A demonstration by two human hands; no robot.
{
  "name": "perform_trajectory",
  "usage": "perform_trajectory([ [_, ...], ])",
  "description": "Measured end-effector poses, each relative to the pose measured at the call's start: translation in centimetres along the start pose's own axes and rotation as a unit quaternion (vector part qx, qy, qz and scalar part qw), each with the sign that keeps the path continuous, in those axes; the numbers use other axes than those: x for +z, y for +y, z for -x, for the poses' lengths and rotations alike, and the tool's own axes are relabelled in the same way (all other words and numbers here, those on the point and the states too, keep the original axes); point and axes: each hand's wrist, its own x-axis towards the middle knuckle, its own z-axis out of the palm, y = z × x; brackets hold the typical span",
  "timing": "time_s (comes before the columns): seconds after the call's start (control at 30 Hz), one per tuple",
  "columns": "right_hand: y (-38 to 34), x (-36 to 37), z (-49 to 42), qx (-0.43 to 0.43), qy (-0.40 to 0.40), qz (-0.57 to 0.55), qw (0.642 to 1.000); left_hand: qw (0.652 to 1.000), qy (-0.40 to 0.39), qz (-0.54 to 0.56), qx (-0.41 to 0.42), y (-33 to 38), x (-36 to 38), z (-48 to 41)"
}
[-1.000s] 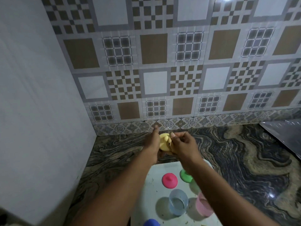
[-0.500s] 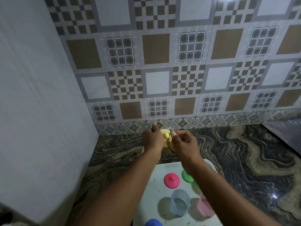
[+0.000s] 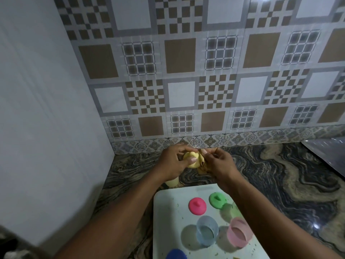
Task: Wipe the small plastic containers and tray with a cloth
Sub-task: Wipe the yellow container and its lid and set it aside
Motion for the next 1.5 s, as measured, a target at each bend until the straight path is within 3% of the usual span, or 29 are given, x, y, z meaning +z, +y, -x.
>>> perform_trajectory([
  [0.1,0.3,0.3,-0.9,0.034,0.051,-0.033,0.998,0.996,0.09,-0.006,-0.01,-0.1,0.0,0.1],
  [0.17,0.9,0.1,-1.6,0.121,0.103,-0.108,0.981,0.991,0.135,-0.009,-0.023,-1.1,0.0,0.4],
  [0.23,1.7,-0.5,-1.7,0.207,0.101,-0.18,0.956,0.986,0.154,-0.026,-0.054,-2.4,-0.1,0.7],
  [0.33,2.9,-1.3,-1.2,0.246,0.081,-0.224,0.939,0.979,0.171,-0.053,-0.098,-5.1,-0.1,1.3],
  [0.5,5.3,-0.8,-2.3,0.25,0.006,-0.165,0.954,0.971,0.148,-0.11,-0.15,-9.7,0.3,1.7],
  [0.77,8.1,0.0,-4.9,0.21,0.049,-0.062,0.975,0.965,0.122,-0.149,-0.178,-12.6,1.3,-0.1],
  [1.17,9.2,0.1,-5.1,0.226,0.039,-0.042,0.973,0.947,0.046,-0.246,-0.202,-13.1,0.9,-1.7],
  [1.37,7.9,0.8,-4.1,0.201,-0.014,-0.076,0.976,0.944,0.003,-0.264,-0.2,-13.4,-0.8,-1.9],
  [1.5,8.1,1.3,-3.9,0.212,0.003,-0.079,0.974,0.948,-0.004,-0.256,-0.188,-13.2,-0.7,-1.5],
])
